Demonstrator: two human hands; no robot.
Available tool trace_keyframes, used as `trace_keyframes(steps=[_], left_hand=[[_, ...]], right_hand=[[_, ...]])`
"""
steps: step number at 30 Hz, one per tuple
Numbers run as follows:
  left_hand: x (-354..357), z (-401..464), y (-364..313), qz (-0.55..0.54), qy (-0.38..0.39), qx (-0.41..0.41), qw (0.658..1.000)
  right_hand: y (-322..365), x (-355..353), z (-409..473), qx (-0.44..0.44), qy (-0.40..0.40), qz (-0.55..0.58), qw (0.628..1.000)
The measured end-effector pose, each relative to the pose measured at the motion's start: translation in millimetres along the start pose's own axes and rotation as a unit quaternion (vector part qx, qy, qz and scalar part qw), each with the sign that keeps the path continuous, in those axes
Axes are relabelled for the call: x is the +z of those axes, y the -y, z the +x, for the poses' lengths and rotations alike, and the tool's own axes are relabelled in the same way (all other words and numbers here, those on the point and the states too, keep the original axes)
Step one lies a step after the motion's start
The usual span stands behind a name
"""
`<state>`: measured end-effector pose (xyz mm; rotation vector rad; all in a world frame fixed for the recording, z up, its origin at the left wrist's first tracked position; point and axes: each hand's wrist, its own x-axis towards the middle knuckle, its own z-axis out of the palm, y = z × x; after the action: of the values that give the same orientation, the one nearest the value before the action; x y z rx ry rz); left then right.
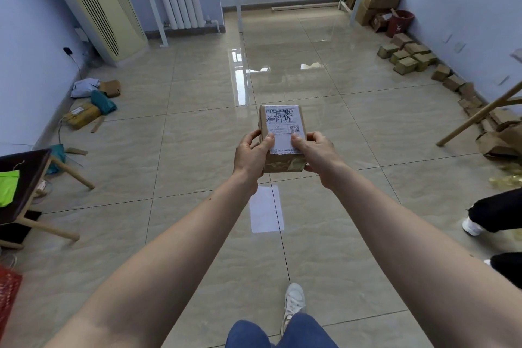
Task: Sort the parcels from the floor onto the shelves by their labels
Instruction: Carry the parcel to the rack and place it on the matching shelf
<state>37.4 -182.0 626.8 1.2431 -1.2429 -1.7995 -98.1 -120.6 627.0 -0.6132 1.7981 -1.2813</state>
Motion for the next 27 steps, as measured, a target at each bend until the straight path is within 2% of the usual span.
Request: trace_keyframes(steps=[17, 27], left_hand=[[65, 147, -71, -0.001, -0.025, 0.055, 0.998], [80, 262, -126, -0.021, -0.019, 0.071, 0.997]], right_hand=[[84, -33, 154, -0.046, 0.017, 0.006, 0.999], [139, -20, 268, -0.058, 0.015, 0.023, 0.998]])
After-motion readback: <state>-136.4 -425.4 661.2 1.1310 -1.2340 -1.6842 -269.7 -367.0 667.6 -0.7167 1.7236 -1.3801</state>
